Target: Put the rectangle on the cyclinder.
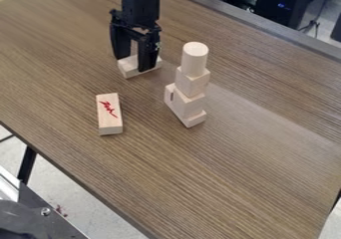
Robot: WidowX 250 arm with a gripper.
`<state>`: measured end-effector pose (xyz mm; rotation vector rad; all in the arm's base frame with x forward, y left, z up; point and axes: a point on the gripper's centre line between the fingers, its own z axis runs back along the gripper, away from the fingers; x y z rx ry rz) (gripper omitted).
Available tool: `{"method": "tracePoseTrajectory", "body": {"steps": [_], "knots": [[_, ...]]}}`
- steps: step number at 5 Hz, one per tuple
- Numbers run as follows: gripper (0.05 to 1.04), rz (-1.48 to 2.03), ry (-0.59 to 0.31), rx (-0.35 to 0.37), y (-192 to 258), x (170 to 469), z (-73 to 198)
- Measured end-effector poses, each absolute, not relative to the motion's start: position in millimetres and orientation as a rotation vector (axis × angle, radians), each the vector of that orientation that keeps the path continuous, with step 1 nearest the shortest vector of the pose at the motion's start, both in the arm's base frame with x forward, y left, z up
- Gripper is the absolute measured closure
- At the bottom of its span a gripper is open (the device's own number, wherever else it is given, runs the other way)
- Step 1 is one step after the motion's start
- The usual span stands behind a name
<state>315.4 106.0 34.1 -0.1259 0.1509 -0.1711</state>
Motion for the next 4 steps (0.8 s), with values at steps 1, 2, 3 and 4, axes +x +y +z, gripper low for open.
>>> {"method": "tracePoseTrajectory", "body": {"steps": [1, 2, 3, 4], "knots": [[0.110, -0.171, 0.162, -0.128, 104.6, 316.9, 29.1], [0.385, -0.164, 0.152, -0.124, 105.0, 318.6, 28.8], [0.573, -0.158, 0.136, -0.130, 103.2, 321.1, 28.2], [0.573, -0.125, 0.090, -0.140, 100.2, 317.1, 39.0]]}}
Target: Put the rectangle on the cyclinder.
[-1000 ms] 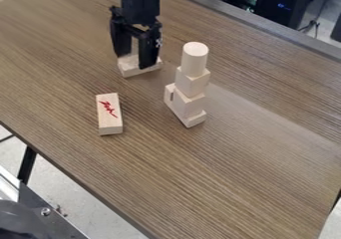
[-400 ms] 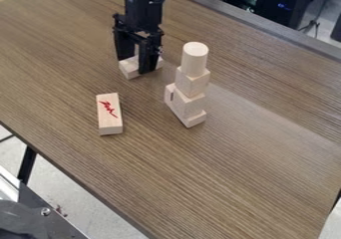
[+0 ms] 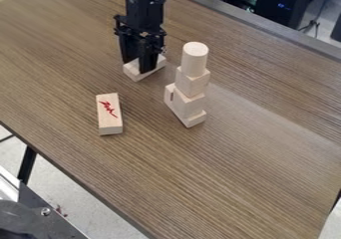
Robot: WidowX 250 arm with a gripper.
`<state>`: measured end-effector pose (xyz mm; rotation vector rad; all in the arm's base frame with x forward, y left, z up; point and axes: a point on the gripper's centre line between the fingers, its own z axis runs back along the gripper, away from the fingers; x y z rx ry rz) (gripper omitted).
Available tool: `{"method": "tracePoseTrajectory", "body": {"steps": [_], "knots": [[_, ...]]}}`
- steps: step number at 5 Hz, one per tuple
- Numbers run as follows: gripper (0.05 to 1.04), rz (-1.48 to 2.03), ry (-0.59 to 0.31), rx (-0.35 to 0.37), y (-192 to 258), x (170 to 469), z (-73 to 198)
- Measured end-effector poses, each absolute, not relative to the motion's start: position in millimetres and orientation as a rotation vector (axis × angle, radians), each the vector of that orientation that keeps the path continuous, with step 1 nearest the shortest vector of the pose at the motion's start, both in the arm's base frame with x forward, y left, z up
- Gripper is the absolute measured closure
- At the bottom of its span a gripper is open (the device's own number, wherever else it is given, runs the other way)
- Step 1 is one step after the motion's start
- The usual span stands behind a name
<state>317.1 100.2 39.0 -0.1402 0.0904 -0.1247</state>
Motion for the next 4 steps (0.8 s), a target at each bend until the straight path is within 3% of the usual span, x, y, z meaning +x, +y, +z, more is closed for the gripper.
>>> {"method": "tracePoseTrajectory", "body": {"steps": [1, 2, 4], "knots": [[0.573, -0.071, 0.007, -0.145, 100.2, 314.3, 72.6], [0.573, 0.008, -0.136, -0.132, 104.6, 303.0, 124.2], [0.573, -0.012, -0.250, -0.124, 87.6, 285.9, 183.6]]}}
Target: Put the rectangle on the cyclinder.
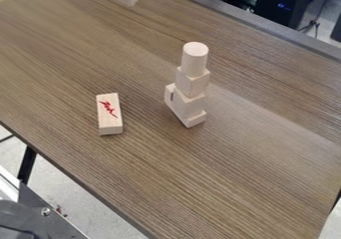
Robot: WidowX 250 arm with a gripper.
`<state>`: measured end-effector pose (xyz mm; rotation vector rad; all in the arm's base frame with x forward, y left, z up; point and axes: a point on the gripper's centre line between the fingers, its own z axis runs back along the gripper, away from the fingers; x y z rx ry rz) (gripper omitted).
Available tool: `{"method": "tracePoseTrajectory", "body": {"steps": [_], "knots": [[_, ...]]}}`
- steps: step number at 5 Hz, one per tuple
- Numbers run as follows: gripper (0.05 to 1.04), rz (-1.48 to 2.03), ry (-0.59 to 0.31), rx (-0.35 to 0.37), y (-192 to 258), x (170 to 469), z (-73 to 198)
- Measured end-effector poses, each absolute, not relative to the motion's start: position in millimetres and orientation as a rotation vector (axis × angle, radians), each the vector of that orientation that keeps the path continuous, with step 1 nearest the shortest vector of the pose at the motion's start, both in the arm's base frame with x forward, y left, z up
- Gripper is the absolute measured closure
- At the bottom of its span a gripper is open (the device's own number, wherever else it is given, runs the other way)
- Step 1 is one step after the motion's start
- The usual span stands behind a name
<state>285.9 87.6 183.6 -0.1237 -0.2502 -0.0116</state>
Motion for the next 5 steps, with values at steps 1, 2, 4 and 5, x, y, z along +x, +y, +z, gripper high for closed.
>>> {"method": "tracePoseTrajectory", "body": {"steps": [1, 2, 4, 5], "knots": [[0.574, -0.113, -0.236, -0.143, 67.9, 285.0, 187.1], [0.573, -0.192, -0.213, -0.175, 54.6, 282.5, 187.1], [0.573, -0.270, -0.124, -0.233, 38.2, 268.9, 186.9], [0.573, -0.302, -0.102, -0.247, 31.7, 266.2, 190.2]]}}
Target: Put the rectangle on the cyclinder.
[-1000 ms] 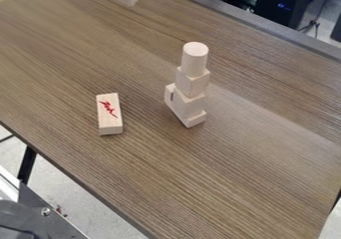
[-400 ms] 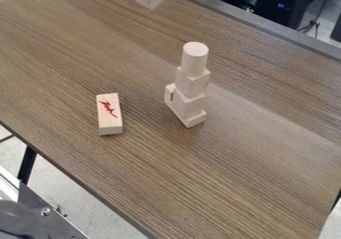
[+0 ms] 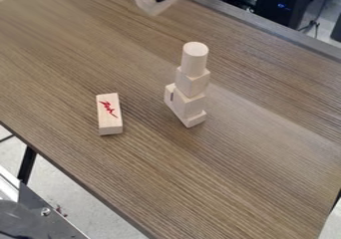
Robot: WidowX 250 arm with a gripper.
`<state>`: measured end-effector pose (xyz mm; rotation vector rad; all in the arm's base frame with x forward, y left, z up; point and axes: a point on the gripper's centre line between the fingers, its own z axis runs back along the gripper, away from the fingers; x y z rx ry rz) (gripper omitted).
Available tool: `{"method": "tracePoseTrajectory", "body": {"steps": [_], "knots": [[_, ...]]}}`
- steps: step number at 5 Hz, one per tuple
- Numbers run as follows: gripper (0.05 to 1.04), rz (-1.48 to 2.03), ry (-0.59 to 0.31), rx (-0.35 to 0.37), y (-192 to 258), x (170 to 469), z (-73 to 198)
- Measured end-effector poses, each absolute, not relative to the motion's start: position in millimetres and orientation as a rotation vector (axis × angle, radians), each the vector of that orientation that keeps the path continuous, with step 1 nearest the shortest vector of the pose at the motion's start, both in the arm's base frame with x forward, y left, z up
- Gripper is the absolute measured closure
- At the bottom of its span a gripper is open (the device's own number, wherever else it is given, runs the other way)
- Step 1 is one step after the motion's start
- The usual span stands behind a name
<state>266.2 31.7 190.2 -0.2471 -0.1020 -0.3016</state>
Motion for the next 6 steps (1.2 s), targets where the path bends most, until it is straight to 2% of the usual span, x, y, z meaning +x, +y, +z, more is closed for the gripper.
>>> {"method": "tracePoseTrajectory", "body": {"steps": [1, 3, 6], "knots": [[0.573, -0.343, -0.094, -0.233, 22.9, 271.7, 184.2], [0.574, -0.420, -0.045, -0.219, -2.0, 273.9, 155.6], [0.573, -0.381, -0.007, -0.223, -2.1, 277.8, 141.5]]}}
